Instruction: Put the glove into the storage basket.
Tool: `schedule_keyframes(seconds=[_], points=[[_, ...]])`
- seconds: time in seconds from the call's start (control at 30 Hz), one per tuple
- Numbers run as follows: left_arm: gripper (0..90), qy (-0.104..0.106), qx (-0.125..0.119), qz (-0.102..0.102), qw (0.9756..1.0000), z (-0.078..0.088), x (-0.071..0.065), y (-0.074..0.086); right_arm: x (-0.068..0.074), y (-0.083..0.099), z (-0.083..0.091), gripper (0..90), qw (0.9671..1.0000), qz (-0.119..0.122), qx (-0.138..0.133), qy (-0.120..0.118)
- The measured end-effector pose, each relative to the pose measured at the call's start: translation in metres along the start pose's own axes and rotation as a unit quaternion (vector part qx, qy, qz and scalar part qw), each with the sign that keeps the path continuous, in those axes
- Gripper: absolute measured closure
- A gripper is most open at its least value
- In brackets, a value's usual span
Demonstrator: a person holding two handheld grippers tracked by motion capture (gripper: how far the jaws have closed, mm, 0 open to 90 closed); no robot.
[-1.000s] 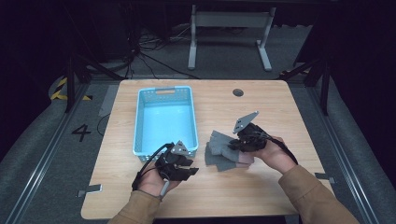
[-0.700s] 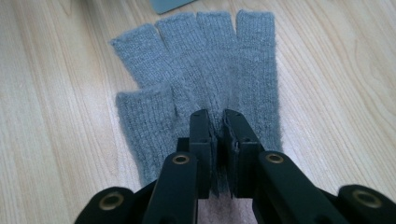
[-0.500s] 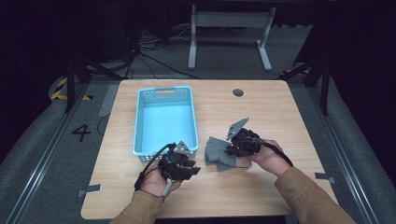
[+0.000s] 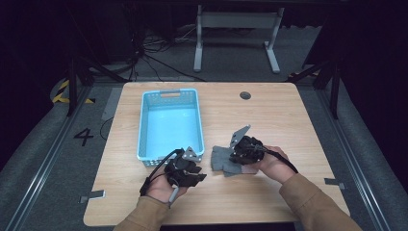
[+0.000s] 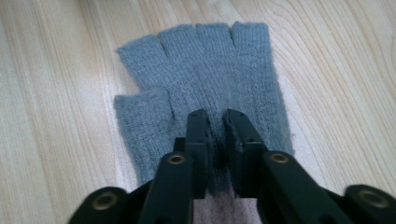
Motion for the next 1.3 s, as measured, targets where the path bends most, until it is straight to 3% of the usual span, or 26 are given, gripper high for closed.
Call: schedule_keyframes(seconds=[0.13,0.27,0.33,0.43,0.57,0.9,1.3], points=[[66.2,-0.003,-0.002,-0.001,1.0000,-0.001,0.001,-0.002,0.000,0.001,0.003,67.2,0.9999,-0.008,-0.014,0.001],[65.7,-0.006,-0.002,-0.002,1.0000,-0.004,0.001,-0.004,-0.004,0.004,0.019,65.3,0.9978,-0.042,-0.051,0.008],[65.9,-0.008,-0.003,-0.004,1.0000,-0.005,0.001,-0.006,-0.007,0.008,0.030,64.8,0.9950,-0.064,-0.075,0.016],[66.4,-0.012,-0.004,-0.002,0.9999,-0.008,0.001,-0.008,-0.008,0.018,0.045,63.1,0.9882,-0.107,-0.108,0.018],[66.9,-0.018,-0.001,-0.006,0.9998,-0.015,0.000,-0.010,-0.006,0.035,0.056,61.6,0.9837,-0.129,-0.122,0.029],[65.2,-0.030,-0.005,-0.004,0.9995,-0.026,0.001,-0.013,0.005,0.065,0.068,56.9,0.9790,-0.158,-0.123,0.038],[61.2,-0.042,0.000,0.008,0.9991,-0.042,0.006,-0.013,0.020,0.093,0.052,56.2,0.9783,-0.186,-0.088,0.025]])
Point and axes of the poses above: each handheld gripper's, and its own axes: z roughly backward along the jaws, y roughly out of its underside, x roughly to its left, the point moved 9 cm from there along -z, roughly forward along the jaws, and after that the axes turned 2 degrees about y, right-handed, at the moved point
